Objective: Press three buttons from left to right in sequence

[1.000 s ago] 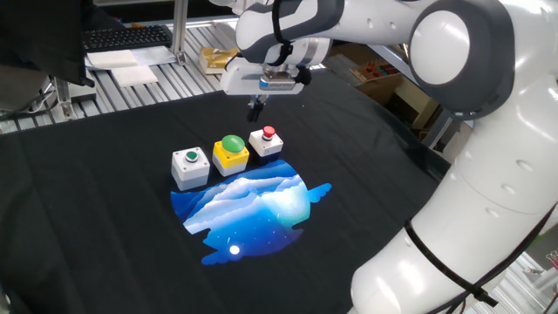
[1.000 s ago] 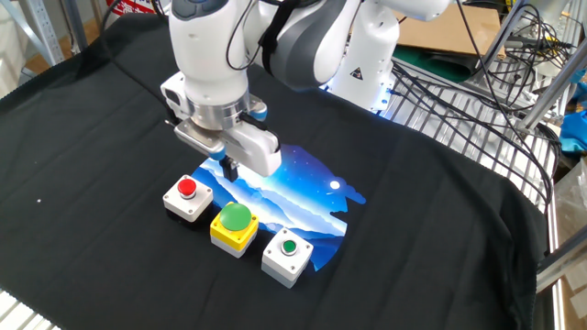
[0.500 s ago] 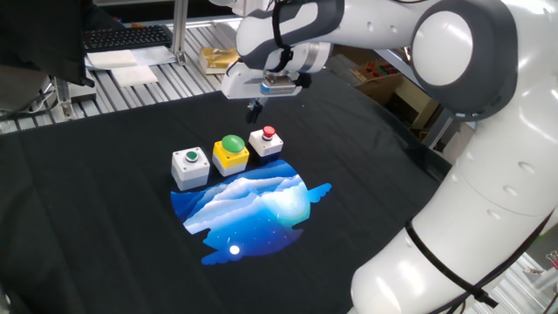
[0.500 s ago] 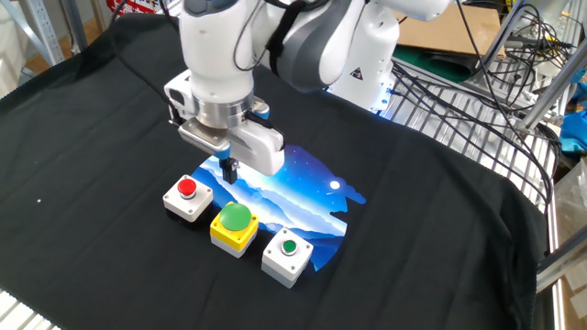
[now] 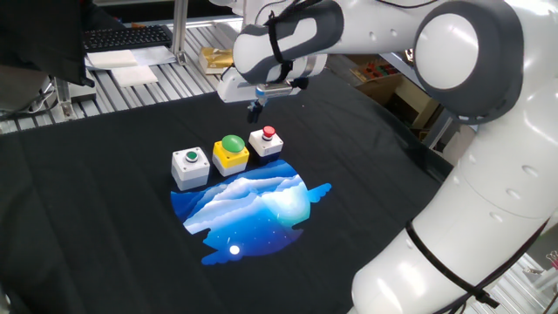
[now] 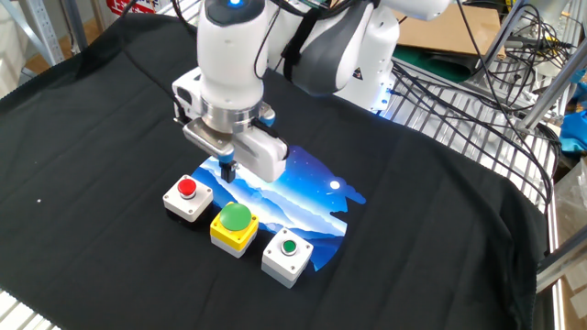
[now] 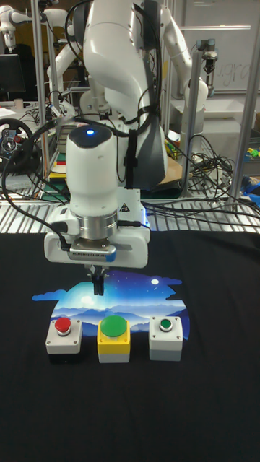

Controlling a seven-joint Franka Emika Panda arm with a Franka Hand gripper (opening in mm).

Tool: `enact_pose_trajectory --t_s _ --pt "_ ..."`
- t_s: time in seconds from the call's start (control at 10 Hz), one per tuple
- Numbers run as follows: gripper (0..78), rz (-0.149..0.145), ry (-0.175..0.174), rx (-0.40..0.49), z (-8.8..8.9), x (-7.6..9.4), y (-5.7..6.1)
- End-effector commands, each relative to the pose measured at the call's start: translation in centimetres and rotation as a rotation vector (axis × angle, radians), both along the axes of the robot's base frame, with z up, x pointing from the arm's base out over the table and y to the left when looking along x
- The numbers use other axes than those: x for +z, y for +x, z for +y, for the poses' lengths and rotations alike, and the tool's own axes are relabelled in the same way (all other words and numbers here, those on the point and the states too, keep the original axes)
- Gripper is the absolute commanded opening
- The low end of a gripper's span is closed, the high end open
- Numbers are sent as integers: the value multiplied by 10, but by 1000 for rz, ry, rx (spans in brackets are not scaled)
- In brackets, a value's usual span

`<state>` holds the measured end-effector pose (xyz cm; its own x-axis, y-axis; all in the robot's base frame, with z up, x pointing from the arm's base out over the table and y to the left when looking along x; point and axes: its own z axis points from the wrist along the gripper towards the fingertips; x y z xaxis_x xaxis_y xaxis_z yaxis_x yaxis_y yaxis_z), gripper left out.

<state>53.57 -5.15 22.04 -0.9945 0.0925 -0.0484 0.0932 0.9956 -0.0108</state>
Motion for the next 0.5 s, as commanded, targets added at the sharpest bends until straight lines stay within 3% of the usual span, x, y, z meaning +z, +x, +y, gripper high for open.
enact_pose_trajectory --t_s 0.1,0.3,0.5 --pt "0 114 -29 -6 0 1 1" --pt "0 74 -37 -12 0 1 1" --pt "0 95 -54 -21 0 1 1"
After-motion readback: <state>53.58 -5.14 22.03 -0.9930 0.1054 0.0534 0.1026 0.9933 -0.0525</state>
